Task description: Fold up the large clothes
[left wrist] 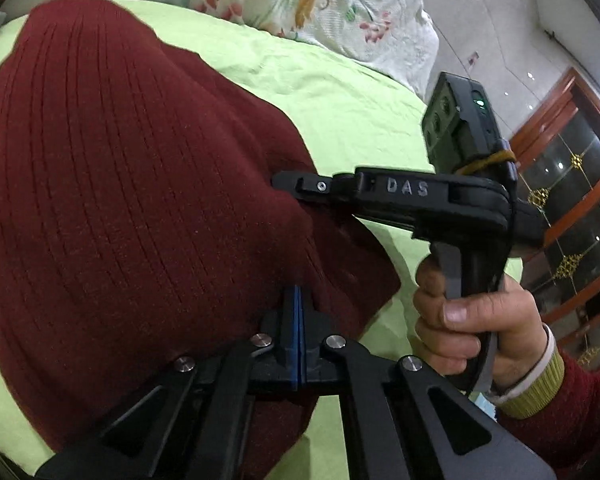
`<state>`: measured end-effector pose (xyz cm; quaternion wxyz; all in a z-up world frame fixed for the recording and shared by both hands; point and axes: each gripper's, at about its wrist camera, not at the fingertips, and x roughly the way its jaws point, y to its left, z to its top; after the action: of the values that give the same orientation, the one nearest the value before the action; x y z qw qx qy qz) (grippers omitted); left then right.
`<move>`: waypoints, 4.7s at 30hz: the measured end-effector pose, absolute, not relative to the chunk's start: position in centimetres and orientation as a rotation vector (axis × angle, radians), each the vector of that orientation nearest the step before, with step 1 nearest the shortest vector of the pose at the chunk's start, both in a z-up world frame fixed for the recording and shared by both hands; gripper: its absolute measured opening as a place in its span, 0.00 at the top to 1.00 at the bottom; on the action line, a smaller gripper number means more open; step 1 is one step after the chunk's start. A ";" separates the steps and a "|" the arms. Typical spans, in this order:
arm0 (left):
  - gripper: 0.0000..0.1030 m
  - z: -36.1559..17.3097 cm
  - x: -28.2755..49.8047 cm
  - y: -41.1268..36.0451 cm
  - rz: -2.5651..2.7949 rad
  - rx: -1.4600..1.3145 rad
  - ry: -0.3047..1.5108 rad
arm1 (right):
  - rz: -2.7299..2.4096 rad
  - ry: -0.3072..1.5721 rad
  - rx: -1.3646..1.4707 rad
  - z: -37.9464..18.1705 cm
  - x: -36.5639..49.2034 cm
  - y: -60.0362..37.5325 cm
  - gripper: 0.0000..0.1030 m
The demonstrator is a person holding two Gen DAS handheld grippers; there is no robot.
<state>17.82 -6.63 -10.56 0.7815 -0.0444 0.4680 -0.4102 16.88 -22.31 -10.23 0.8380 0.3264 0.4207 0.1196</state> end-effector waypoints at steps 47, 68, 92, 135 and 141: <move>0.77 -5.7 10.8 5.5 -0.486 -0.244 0.830 | 0.225 0.824 0.595 -5.7 9.3 -19.7 0.96; 0.53 -5.9 18.7 2.8 -0.353 -0.176 0.914 | 0.227 0.819 0.732 -7.6 20.3 -24.8 0.92; 0.48 -6.8 18.7 0.4 -0.285 -0.084 0.918 | 0.104 0.875 0.554 -8.2 18.7 -20.5 0.74; 0.60 -3.9 21.7 3.7 -0.399 -0.229 0.876 | 0.224 0.770 0.678 -6.5 15.3 -21.4 0.67; 0.60 -4.4 13.6 2.9 -0.554 -0.211 0.830 | 0.242 0.795 0.615 -7.1 10.4 -19.8 0.67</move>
<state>13.56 2.94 -4.36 0.8728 -0.1012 0.3970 -0.2654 10.44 -19.80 -7.09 0.8693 0.2938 0.3802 0.1158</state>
